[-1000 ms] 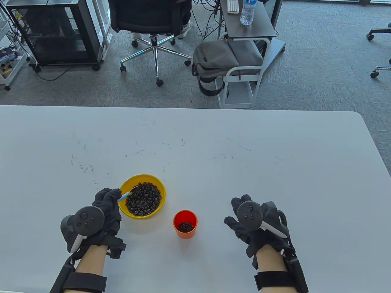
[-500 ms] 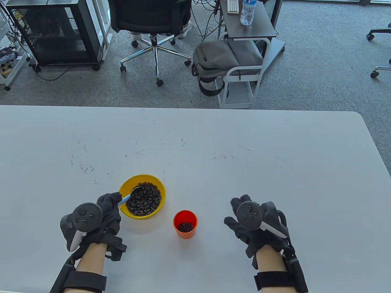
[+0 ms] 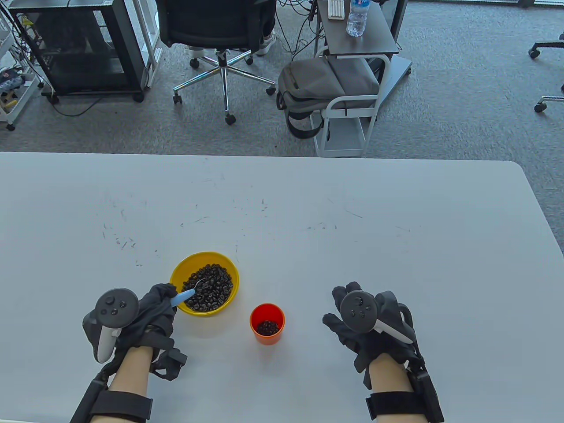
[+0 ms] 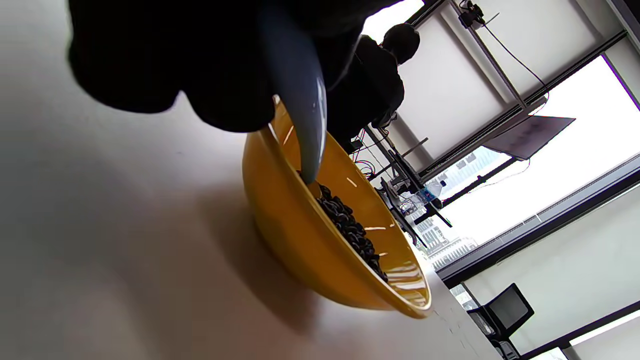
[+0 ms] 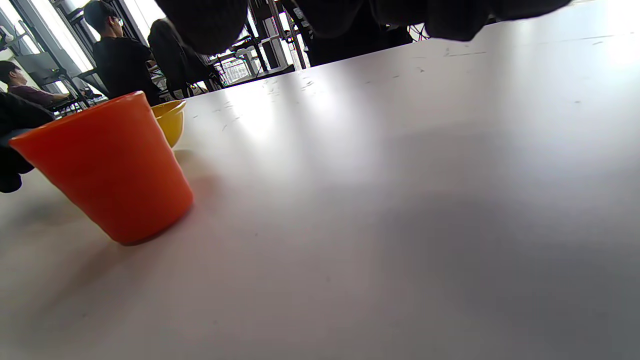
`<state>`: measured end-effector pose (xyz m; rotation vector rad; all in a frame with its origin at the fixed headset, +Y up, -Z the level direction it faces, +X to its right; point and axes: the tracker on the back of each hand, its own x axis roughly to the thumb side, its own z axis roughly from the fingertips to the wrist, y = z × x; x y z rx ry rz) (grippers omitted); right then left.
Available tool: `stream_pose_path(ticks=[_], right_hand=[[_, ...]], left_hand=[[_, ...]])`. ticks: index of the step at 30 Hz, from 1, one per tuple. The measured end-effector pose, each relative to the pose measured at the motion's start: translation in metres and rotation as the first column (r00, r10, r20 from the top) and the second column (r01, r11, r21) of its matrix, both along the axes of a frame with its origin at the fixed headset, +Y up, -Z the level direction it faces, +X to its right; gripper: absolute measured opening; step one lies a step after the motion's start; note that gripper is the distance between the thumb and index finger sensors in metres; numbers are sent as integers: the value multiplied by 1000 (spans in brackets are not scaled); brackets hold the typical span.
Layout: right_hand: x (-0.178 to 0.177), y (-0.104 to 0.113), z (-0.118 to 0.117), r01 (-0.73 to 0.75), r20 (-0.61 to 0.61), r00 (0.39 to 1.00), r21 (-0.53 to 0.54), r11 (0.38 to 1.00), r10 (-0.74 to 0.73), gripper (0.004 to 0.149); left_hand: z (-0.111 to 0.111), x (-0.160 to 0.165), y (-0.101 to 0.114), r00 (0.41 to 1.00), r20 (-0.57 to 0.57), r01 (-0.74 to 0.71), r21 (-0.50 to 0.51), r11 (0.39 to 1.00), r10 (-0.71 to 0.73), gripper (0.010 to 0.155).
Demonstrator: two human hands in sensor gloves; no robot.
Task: Scoop coffee beans into a cup using a baby spoon
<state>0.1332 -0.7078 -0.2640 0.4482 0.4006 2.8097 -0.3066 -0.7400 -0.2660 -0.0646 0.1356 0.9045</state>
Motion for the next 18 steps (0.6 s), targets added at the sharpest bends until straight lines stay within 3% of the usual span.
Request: stream_pose_path(ticks=[18], right_hand=[[0, 0, 0, -6, -2, 1000, -13, 1000, 6, 72]], left_hand=[[2, -3, -6, 982, -71, -179, -99, 979, 172, 43]])
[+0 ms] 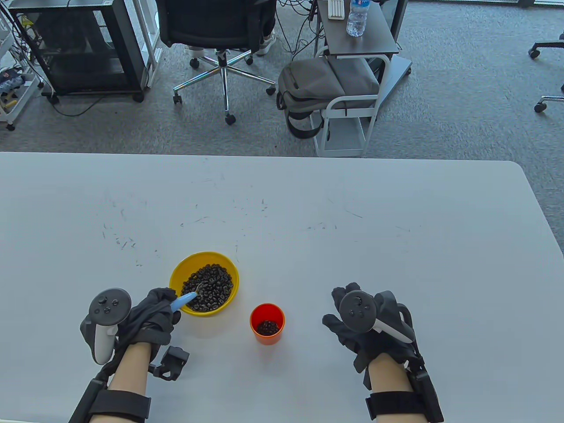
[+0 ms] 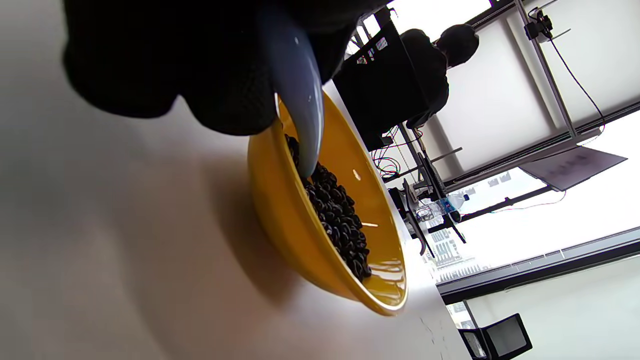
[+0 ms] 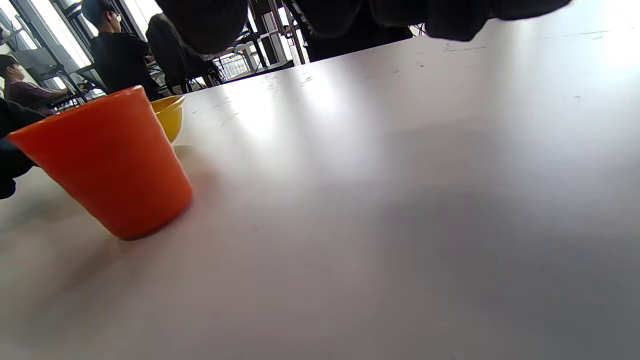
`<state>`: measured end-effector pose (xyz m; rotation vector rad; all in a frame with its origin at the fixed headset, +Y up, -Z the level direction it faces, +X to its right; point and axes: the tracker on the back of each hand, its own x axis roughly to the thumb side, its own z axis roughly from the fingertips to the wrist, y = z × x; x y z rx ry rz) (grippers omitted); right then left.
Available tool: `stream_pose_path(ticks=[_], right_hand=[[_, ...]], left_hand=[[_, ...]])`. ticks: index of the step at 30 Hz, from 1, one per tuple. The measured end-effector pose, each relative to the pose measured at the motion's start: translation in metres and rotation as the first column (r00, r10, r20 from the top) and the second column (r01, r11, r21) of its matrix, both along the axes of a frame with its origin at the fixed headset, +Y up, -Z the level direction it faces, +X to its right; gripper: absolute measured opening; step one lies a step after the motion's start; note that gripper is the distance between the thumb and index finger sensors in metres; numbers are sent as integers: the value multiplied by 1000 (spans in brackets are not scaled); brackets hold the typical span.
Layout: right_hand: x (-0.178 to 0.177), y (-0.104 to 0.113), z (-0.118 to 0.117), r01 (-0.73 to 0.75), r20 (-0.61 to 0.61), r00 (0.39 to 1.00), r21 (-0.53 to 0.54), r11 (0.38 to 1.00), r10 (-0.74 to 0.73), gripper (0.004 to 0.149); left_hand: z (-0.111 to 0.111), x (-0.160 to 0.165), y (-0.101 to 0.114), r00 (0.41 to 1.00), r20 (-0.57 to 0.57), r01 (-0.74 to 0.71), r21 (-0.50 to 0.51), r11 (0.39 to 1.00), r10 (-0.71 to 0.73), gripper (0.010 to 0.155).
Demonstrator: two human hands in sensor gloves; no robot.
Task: Scoop coffee beans into a cup using a baby spoon
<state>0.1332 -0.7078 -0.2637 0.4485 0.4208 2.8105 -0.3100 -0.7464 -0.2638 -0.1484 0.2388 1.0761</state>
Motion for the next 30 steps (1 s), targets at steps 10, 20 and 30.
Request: stream_pose_path(ticks=[10, 20, 30], right_hand=[[-1, 0, 0, 2, -1, 1000, -7, 1000, -2, 72], [-1, 0, 0, 6, 0, 1000, -6, 1000, -6, 72], [-1, 0, 0, 5, 0, 1000, -7, 1000, -5, 72]], left_hand=[[2, 0, 1, 998, -31, -55, -26, 998, 55, 44], [3, -2, 5, 990, -47, -130, 7, 991, 130, 44], [2, 1, 6, 985, -13, -173, 23, 985, 173, 44]])
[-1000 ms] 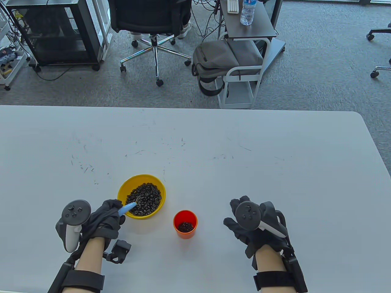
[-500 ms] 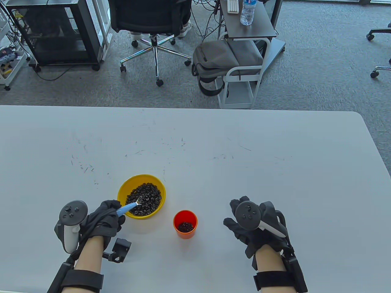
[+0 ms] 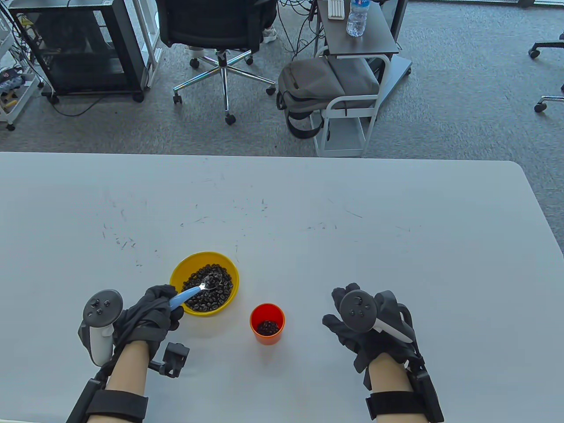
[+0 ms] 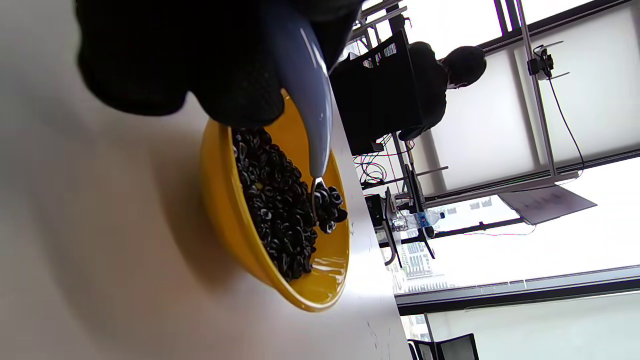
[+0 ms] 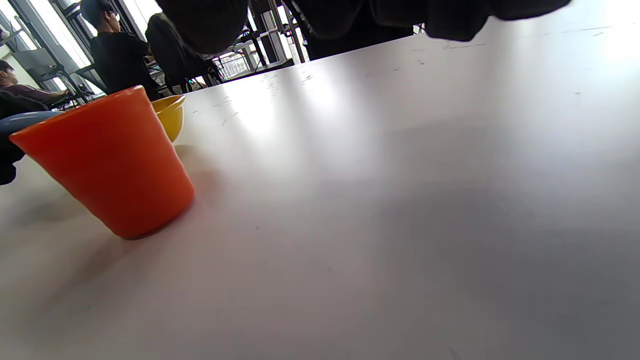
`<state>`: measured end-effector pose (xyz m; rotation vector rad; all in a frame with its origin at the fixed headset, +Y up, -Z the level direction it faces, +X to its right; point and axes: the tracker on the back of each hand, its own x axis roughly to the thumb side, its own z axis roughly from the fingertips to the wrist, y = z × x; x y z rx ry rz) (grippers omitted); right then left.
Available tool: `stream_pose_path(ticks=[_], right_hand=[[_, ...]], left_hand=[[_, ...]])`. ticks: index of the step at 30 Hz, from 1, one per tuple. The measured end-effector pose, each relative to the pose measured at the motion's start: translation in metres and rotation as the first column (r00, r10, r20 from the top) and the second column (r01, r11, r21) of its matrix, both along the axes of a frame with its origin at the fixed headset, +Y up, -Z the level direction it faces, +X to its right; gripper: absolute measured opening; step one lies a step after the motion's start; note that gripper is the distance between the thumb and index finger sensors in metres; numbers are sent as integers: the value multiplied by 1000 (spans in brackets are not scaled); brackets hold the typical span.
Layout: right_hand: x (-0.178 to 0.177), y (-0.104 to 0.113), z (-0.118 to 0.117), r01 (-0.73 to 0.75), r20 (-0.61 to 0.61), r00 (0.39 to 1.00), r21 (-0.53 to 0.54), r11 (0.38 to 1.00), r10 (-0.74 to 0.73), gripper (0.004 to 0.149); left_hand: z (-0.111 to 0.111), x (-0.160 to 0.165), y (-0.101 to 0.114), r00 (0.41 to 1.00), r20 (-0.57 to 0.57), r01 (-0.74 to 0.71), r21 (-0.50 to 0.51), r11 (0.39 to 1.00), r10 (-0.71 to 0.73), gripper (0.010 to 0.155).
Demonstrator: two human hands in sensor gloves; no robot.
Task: Scoop coffee beans into a cup using a baby spoon
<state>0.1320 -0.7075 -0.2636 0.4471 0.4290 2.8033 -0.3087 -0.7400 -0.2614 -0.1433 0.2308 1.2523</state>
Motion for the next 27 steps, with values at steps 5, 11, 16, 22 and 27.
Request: stream_pose_path(ticks=[5, 11, 16, 22, 27], right_hand=[[0, 0, 0, -2, 0, 1000, -1, 1000, 2, 72], [1, 0, 0, 0, 2, 1000, -1, 1000, 0, 72], [1, 0, 0, 0, 2, 1000, -2, 1000, 0, 72], [1, -1, 0, 1, 3, 1000, -4, 1000, -1, 72], [1, -1, 0, -1, 1, 1000, -5, 1000, 1, 72]], left_hand=[[1, 12, 6, 995, 81, -53, 33, 998, 50, 44], [4, 35, 14, 961, 257, -123, 60, 991, 104, 44], [7, 48, 20, 931, 360, -108, 105, 989, 64, 43], [7, 55, 21, 899, 438, -72, 155, 985, -3, 43], [8, 61, 24, 869, 488, -26, 218, 976, -86, 42]])
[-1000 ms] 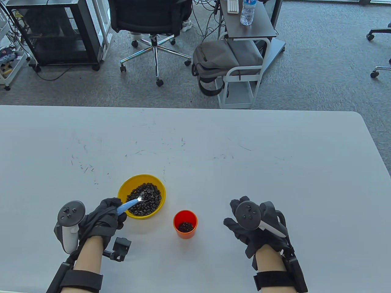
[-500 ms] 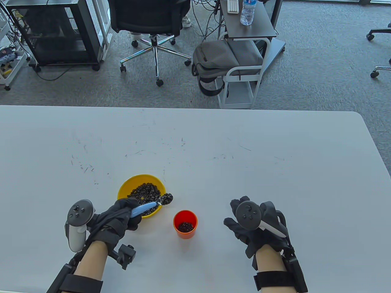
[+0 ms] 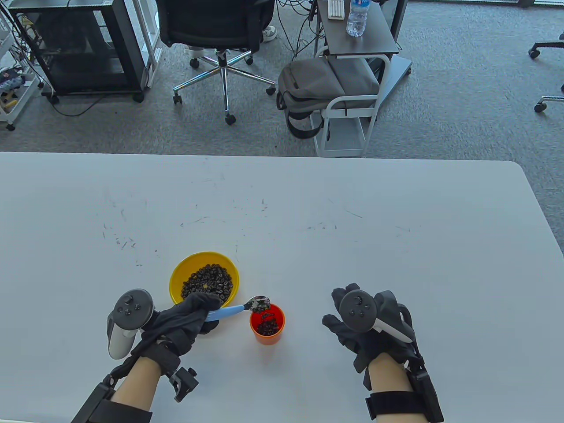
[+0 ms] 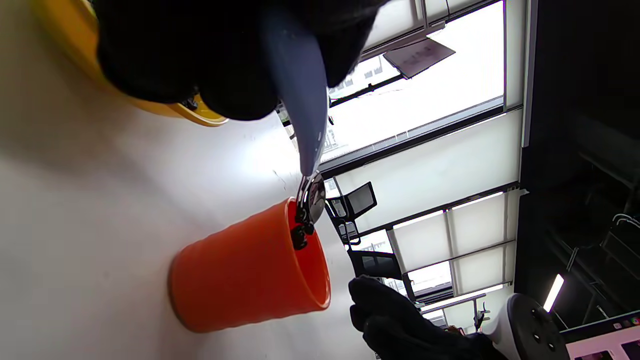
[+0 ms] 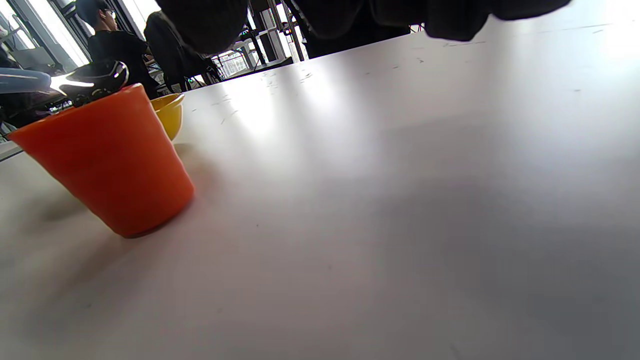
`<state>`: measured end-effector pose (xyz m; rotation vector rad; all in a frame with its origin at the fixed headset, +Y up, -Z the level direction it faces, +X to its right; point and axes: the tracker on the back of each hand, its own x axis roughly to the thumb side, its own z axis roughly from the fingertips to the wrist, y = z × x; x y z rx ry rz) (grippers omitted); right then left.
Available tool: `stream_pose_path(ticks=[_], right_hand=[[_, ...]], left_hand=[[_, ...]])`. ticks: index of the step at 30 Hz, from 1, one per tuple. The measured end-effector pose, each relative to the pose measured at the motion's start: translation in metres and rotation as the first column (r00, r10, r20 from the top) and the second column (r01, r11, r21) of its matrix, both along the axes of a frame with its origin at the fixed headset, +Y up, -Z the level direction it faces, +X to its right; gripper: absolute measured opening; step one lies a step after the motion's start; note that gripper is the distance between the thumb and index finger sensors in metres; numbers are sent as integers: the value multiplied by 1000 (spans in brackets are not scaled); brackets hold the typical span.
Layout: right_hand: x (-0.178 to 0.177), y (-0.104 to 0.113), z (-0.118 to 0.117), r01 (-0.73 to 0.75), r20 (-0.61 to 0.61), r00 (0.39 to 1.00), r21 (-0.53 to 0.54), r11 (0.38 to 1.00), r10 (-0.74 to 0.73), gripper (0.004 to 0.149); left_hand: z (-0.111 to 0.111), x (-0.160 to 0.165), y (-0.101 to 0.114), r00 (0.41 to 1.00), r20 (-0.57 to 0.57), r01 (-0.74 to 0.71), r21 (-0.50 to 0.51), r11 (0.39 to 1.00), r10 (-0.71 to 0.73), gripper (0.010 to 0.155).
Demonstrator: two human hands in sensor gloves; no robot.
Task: Scoop coffee beans into a cup using a baby spoon
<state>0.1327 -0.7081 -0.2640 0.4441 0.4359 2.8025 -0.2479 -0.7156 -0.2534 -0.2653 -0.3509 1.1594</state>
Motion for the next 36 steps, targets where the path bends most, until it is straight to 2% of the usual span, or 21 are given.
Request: stream_pose_path(ticks=[5, 10, 14, 20, 36], right_hand=[[0, 0, 0, 1, 1, 1000, 1, 1000, -1, 72], [0, 0, 0, 0, -1, 1000, 3, 1000, 0, 72], [-1, 0, 0, 1, -1, 1000, 2, 1000, -1, 72], [-1, -1, 0, -1, -2, 1000, 0, 1000, 1, 72], [-1, -1, -1, -2, -5, 1000, 0, 1000, 2, 72]], left_hand=[[2, 0, 6, 999, -11, 43, 93, 995, -42, 42], [3, -10, 14, 986, -142, 113, 210, 971, -83, 42], [2, -21, 14, 942, -291, 243, 254, 936, -166, 42], [-3, -35, 6, 869, -418, 370, 195, 908, -264, 42], [-8, -48, -14, 804, -489, 391, 8, 920, -338, 43]])
